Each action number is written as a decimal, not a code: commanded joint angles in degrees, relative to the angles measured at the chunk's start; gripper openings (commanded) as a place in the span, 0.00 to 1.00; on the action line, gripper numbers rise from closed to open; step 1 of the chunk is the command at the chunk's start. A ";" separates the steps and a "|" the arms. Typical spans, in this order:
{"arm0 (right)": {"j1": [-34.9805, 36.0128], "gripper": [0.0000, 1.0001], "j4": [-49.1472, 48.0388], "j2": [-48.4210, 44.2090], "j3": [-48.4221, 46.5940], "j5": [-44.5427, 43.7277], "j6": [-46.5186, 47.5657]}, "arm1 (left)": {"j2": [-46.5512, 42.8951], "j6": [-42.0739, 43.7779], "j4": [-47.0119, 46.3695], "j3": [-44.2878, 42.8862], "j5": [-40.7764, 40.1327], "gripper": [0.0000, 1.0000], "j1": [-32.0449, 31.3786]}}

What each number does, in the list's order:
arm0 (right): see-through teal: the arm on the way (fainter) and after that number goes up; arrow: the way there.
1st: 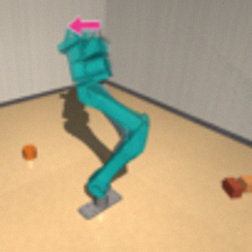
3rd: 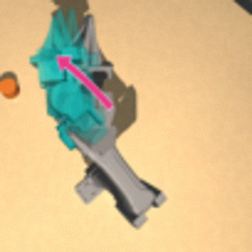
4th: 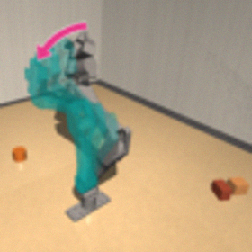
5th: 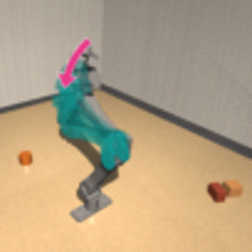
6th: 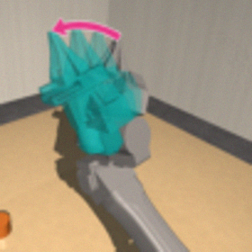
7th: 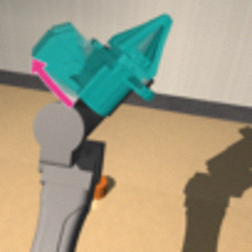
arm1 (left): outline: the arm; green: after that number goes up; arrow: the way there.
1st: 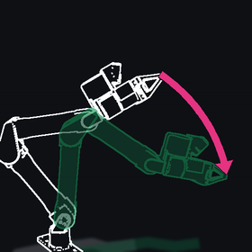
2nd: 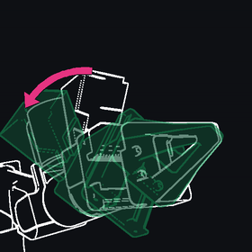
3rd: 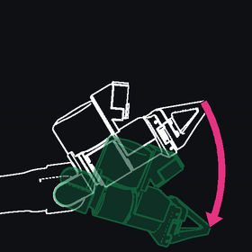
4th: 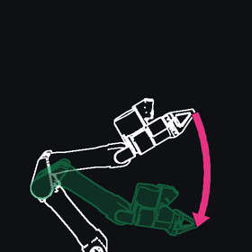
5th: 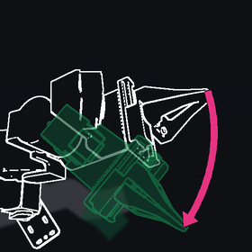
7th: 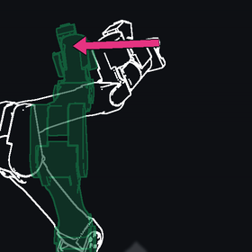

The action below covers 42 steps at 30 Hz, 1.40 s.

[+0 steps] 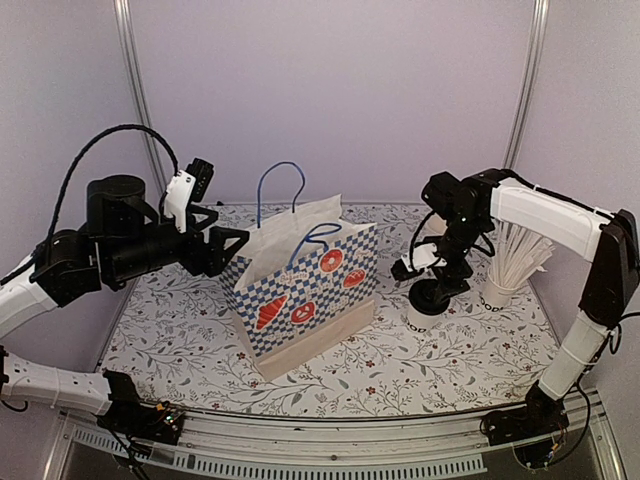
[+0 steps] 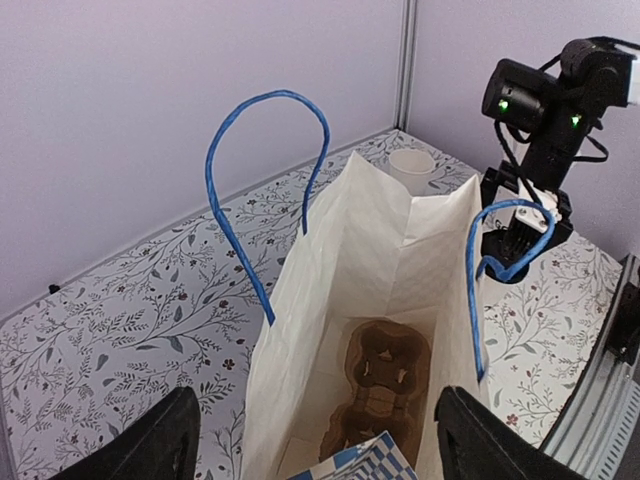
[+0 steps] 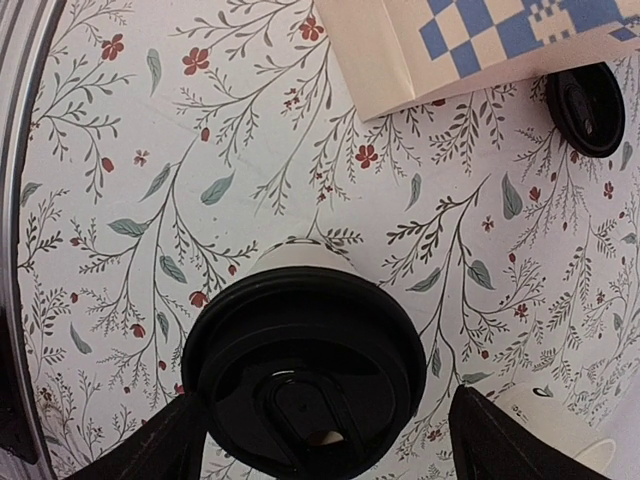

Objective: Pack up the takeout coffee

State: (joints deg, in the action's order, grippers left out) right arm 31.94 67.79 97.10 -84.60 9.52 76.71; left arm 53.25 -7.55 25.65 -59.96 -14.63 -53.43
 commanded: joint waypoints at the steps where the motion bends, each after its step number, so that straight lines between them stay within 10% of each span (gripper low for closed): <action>1: 0.32 0.87 3.44 0.91 -4.56 2.28 -0.62 | -0.62 0.15 -0.62 0.81 -0.01 0.84 0.96; 42: 1.45 0.79 -2.29 2.80 3.78 -2.60 -5.78 | -2.01 -0.38 -1.31 2.66 0.48 0.84 1.56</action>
State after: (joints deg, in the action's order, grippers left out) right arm 32.64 66.41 99.59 -84.20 8.27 71.64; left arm 51.64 -7.57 25.56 -58.11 -14.41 -52.90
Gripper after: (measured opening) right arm 0.774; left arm 0.844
